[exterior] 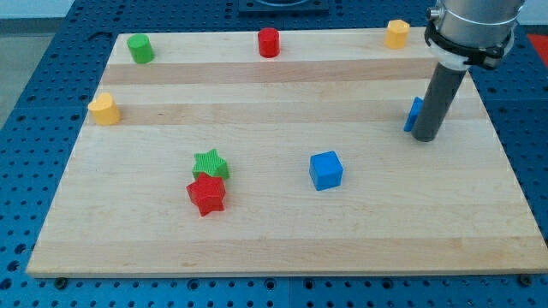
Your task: Push the green star towards bottom left
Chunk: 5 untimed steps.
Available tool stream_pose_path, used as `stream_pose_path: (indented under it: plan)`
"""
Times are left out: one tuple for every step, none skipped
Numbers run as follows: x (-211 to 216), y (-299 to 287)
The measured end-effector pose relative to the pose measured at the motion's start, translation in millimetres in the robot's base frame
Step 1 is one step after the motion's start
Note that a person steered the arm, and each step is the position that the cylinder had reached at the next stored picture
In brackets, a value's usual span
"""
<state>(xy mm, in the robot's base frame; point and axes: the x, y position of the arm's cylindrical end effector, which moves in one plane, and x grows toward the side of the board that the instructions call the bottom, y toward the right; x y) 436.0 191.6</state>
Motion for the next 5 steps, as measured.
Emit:
stream_pose_path:
  plan:
    - [1.5,-12.7]
    - [1.5,-19.1]
    - [23.4,-19.3]
    - [40.7,-20.7]
    - [32.6,-32.9]
